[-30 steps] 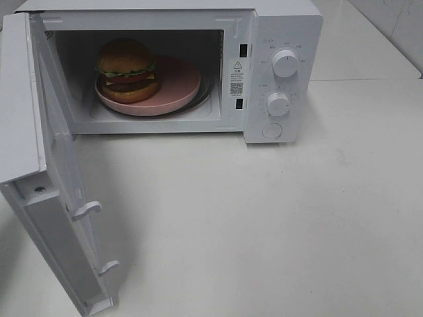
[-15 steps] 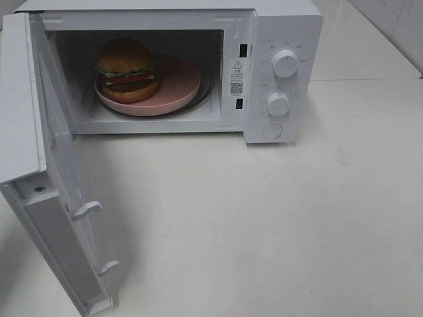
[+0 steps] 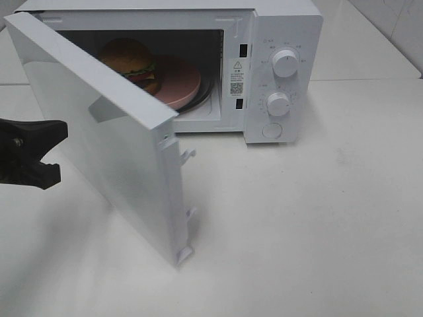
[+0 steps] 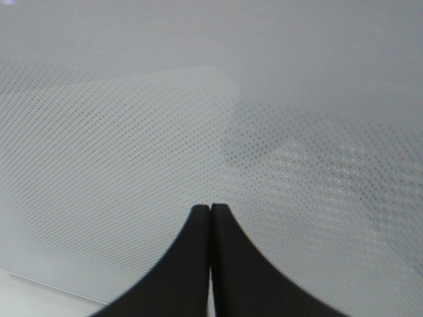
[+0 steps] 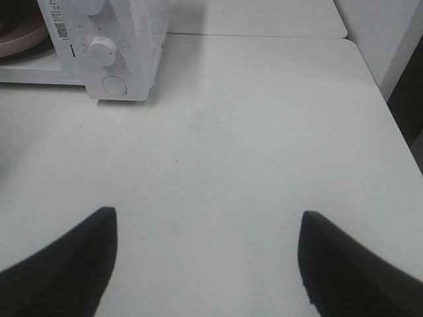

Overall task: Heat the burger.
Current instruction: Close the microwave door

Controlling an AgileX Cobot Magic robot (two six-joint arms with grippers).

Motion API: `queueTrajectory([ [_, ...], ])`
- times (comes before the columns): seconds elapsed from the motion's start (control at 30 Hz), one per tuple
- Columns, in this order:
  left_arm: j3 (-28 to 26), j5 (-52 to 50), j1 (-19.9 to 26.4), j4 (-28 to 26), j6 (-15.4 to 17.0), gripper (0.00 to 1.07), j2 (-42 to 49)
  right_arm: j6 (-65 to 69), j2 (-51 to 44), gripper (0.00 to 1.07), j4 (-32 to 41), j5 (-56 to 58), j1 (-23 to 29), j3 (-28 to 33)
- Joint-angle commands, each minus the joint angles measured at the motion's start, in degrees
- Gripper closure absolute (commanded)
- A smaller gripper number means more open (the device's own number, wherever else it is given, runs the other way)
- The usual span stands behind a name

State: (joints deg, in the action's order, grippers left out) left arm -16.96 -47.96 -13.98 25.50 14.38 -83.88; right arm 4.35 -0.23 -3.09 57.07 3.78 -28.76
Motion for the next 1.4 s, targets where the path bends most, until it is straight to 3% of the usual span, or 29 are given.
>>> queueTrajectory([
  [0.03,-0.86,-1.49,-1.38,-2.81,-0.29,1.07,-0.69,-0.57,-1.55,0.32,0.06,-0.11,-0.4,0.17],
  [0.37,-5.84,-1.32,-9.05,-10.77,-1.66,1.07,-5.73,-0.57,-1.55,0.32,0.06,-0.11,-0.4,0.17],
  [0.43,-8.14,-1.26,-13.29,-15.58,-4.35,1.07,-7.85,-0.57,-1.55,0.32,0.06,-0.11,-0.4,0.17],
  [0.53,-8.77,-1.26,-14.09,-16.9,-5.04,1.07,-8.31,-0.57,-1.55,0.32,0.06,-0.11,-0.4,0.17],
  [0.6,-11.34,-1.2,-17.42,-21.54,-7.22,1.07,-10.66,-0.57,-1.55,0.32,0.06,-0.11,-0.4,0.17],
  [0.7,-11.97,-1.2,-18.22,-22.46,-7.45,1.07,-11.12,-0.57,-1.55,0.32,0.06,-0.11,-0.4,0.17],
  [0.77,-14.84,-1.2,-20.51,-26.01,-7.85,1.07,-13.35,-0.52,-1.55,0.32,0.06,-0.11,-0.4,0.17],
  [1.03,-19.82,-0.74,-23.03,-28.88,-7.96,1.07,-16.67,-0.52,-1.55,0.32,0.0,-0.11,-0.4,0.17],
  [1.4,-32.72,3.72,-25.15,-31.17,-8.65,1.07,-22.69,-0.46,-1.55,0.32,0.06,-0.11,-0.4,0.17],
])
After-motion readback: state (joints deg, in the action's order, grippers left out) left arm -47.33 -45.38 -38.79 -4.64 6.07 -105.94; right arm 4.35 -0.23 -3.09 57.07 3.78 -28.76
